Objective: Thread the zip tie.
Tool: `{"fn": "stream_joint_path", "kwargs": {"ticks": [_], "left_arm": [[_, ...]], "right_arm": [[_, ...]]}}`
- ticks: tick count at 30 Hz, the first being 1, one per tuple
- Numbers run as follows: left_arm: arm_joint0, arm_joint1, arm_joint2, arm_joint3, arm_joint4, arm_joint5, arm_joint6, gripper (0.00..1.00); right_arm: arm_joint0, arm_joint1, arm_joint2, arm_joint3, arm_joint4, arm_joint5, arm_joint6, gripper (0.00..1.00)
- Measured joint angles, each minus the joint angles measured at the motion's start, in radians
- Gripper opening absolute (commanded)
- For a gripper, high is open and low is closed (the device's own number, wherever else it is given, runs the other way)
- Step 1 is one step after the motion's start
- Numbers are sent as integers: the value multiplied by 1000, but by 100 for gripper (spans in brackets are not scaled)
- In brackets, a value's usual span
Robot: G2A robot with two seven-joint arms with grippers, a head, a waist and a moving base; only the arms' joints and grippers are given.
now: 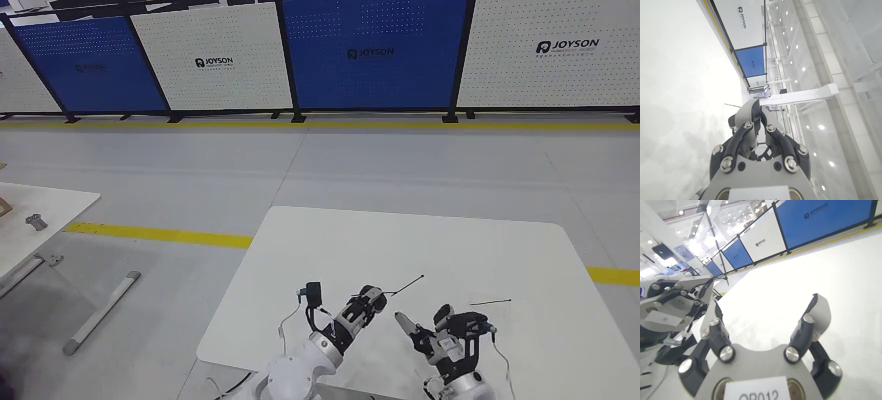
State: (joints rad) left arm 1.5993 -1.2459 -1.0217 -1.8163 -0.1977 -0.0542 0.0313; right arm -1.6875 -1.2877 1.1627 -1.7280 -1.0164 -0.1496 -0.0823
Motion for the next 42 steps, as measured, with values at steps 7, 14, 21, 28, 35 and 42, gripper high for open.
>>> {"fn": "stream_joint_path", "kwargs": {"ticks": [7, 14, 21, 28, 35, 42], "left_arm": [[3, -1, 0, -12, -5, -8, 5, 0], [-6, -4, 15, -3, 1, -1, 6, 0], [-12, -7, 25, 3, 5, -3, 4, 0], [-7, -7, 24, 9, 6, -12, -5, 0], [-7, -8, 28, 11, 24, -5, -5, 0], [-10, -10, 38, 13, 45, 6, 1, 0]], "right_arm": [[3, -2, 1, -1, -39, 55, -22, 100], [32, -9, -32, 40, -80, 98, -5, 100], [61, -14, -62, 51, -88, 80, 15, 38], [67, -14, -60, 46, -65, 50, 19, 36], [75, -13, -65, 48, -70, 25, 38, 33], [73, -11, -61, 35, -55, -7, 39, 29]]}}
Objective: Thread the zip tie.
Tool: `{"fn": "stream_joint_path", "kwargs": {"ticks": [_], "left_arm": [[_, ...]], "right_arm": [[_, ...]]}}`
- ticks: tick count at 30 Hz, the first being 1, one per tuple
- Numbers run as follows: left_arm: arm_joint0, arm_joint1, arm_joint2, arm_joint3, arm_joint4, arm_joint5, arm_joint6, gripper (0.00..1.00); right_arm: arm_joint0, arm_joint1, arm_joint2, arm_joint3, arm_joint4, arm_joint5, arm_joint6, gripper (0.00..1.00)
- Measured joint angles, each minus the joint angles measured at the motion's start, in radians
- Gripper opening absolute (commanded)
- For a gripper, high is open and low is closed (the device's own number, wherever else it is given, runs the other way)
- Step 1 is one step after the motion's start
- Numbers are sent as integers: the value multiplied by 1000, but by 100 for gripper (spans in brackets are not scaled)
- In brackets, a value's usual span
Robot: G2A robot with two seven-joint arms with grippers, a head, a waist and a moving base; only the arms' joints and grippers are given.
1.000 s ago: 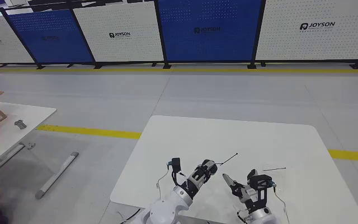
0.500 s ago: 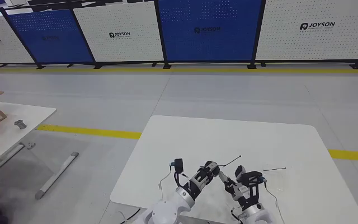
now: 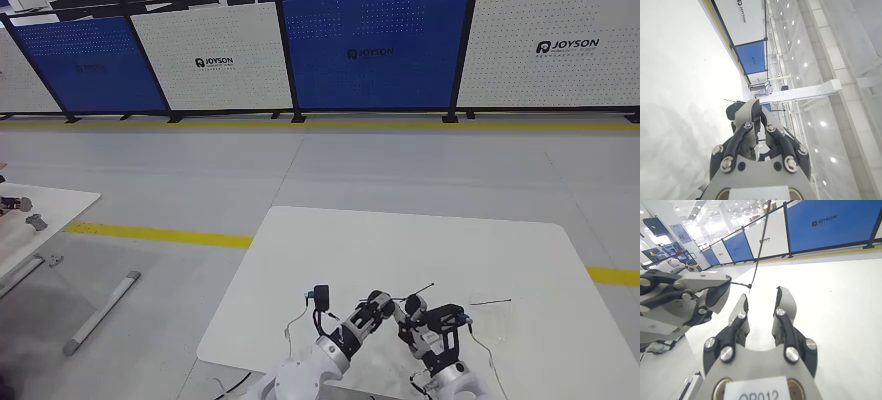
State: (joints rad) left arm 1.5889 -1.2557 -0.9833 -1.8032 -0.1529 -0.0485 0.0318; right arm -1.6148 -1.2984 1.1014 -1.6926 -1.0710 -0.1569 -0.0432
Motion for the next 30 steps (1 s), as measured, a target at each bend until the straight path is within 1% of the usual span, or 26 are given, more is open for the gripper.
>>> {"fn": "stream_joint_path", "kwargs": {"ticks": [4, 12, 15, 17, 27, 30], "left_arm": [[-4, -1, 4, 7, 9, 2, -2, 0], [-5, -2, 8, 13, 21, 4, 0, 0], [-5, -3, 11, 14, 27, 4, 0, 0], [-6, -3, 12, 14, 30, 4, 1, 0], [-7, -4, 11, 20, 31, 2, 6, 0], [-5, -5, 9, 19, 24, -11, 5, 0]], "right_arm": [[-5, 1, 5, -8, 3, -6, -7, 27], [-9, 3, 11, -10, 10, -12, -15, 19], [-7, 3, 10, -8, 9, -10, -14, 10], [-6, 2, 8, -7, 6, -6, -14, 0], [-5, 2, 3, -4, -5, -1, -15, 0], [-1, 2, -1, 2, -13, -2, -5, 0]]}}
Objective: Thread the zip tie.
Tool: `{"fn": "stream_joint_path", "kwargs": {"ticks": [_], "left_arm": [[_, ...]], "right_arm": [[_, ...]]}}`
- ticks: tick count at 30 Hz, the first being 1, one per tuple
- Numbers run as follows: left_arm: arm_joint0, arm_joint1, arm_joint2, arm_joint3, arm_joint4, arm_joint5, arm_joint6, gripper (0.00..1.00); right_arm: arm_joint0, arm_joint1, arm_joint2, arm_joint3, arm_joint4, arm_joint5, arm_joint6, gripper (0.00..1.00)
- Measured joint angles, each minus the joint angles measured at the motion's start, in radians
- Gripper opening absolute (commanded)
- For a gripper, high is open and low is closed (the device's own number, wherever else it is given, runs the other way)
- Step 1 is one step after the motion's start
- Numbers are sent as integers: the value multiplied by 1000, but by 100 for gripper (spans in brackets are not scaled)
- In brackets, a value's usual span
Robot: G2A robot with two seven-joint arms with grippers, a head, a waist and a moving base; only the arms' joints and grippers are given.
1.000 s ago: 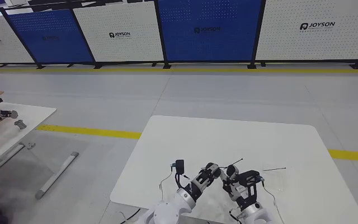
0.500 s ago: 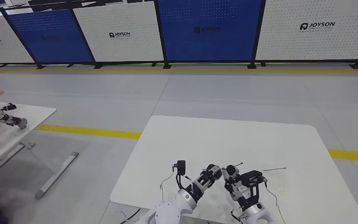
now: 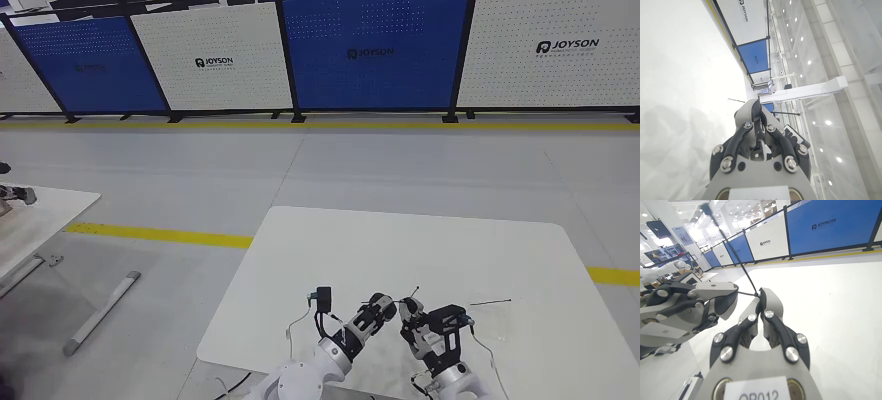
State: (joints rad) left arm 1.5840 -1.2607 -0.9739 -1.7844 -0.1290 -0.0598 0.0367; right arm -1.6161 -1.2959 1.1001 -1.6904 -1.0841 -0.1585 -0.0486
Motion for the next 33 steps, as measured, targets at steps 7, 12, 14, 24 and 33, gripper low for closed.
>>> {"fn": "stream_joint_path", "kwargs": {"ticks": [7, 12, 14, 24, 33], "left_arm": [[10, 1, -5, -7, -4, -43, -11, 0], [15, 2, -10, -7, -14, -56, -16, 0], [17, 2, -12, -8, -15, -59, -19, 0], [24, 2, -20, -17, -31, -84, -24, 0], [44, 6, -31, -36, -34, -110, -33, 0]], "right_arm": [[11, -2, -14, 12, -11, 4, 13, 0], [14, -2, -16, 14, -16, 7, 17, 0], [14, -2, -16, 13, -17, 8, 18, 0], [14, -1, -16, 16, -25, 10, 19, 0], [13, 0, -17, 15, -34, 15, 20, 0]]}}
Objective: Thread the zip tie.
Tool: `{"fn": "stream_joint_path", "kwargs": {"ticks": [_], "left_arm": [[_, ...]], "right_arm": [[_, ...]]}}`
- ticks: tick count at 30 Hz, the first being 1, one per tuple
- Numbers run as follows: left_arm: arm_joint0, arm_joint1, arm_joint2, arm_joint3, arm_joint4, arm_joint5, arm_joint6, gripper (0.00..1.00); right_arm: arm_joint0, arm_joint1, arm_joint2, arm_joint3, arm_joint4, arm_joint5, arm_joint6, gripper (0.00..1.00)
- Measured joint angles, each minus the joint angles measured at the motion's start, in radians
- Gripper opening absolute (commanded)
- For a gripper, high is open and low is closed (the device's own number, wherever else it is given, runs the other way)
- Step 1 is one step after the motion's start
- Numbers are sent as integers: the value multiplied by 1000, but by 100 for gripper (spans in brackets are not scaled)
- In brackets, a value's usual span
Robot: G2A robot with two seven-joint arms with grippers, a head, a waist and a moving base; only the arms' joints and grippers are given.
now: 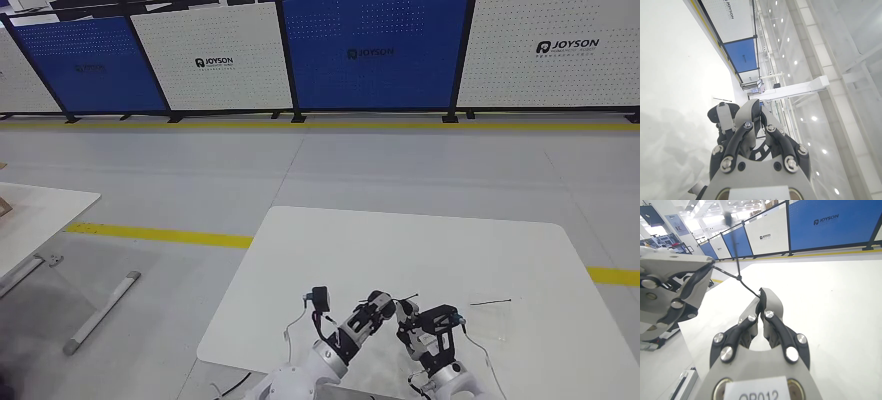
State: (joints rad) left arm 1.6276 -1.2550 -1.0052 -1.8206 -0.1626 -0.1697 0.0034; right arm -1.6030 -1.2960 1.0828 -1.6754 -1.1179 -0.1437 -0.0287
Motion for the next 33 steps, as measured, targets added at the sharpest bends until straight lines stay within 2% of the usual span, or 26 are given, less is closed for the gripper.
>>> {"fn": "stream_joint_path", "kwargs": {"ticks": [15, 33], "left_arm": [[35, 6, -20, -32, -1, -53, -15, 0], [97, 20, -52, -51, 10, -120, -44, 0]], "right_arm": [[-1, 1, 4, 12, -1, -3, -15, 0], [5, 1, 2, 23, 3, -10, -19, 0]]}}
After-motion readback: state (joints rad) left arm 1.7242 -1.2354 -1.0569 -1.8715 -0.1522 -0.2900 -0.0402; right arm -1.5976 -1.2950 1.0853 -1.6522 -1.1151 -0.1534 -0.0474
